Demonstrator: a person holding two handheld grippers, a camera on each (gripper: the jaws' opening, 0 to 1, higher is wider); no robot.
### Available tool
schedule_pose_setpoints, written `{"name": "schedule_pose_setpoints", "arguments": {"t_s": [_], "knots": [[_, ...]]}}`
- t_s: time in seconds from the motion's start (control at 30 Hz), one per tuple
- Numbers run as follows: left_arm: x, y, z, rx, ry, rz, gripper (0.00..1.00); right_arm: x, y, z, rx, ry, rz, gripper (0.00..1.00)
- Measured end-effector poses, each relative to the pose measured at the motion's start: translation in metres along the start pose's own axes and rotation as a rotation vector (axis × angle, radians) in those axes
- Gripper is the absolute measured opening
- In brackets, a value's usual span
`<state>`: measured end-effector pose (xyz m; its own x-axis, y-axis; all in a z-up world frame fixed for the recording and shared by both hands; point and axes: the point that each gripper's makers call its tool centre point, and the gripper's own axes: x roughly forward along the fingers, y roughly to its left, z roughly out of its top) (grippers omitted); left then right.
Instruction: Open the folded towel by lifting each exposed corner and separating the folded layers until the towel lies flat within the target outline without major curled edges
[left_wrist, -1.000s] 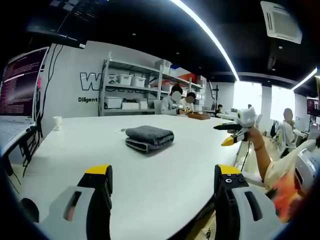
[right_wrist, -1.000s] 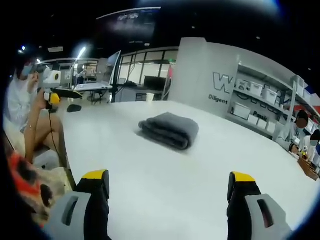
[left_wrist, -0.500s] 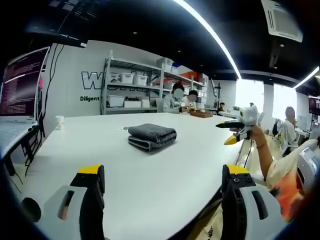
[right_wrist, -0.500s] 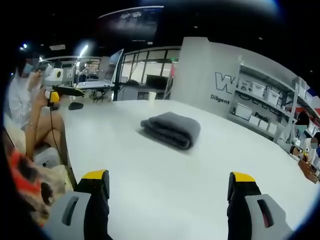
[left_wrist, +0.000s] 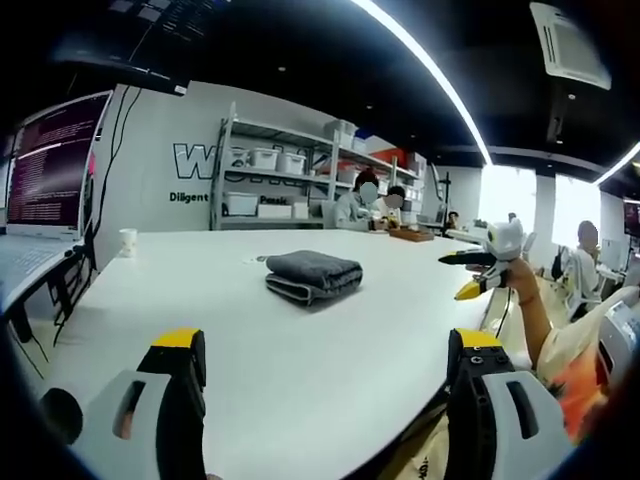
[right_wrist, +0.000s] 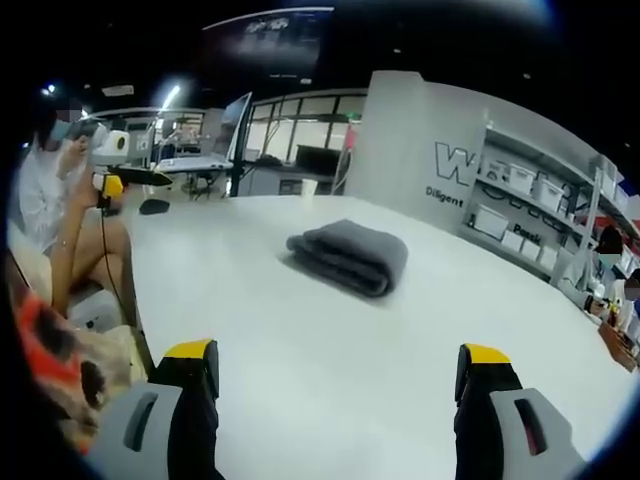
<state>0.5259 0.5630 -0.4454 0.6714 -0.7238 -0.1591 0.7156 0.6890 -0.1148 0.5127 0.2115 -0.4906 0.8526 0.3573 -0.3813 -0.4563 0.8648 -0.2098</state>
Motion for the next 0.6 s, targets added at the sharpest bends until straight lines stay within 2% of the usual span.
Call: {"name": "schedule_pose_setpoints", "arguments": {"t_s": [0.13,0.2,0.43,0.6], "knots": [[0.003,-0.004,-0.003,0.002,0.017,-0.014,0.99,0.003,0.004,0.004,-0.006,-0.004,0.015,0.98],[0.005,-0.006,-0.004,0.005,0.028,-0.021,0.99,0.003,0.007,0.012,-0.005,-0.029,0.024,0.98],[0.006,-0.011,-0.003,0.008,0.022,-0.043,0.99,0.009,0.016,0.024,-0.039,-0.05,0.039,0.99],[0.007,-0.012,-0.007,0.014,0.041,-0.037,0.99,0.017,0.017,0.03,-0.012,-0.07,0.061,0.98]]}}
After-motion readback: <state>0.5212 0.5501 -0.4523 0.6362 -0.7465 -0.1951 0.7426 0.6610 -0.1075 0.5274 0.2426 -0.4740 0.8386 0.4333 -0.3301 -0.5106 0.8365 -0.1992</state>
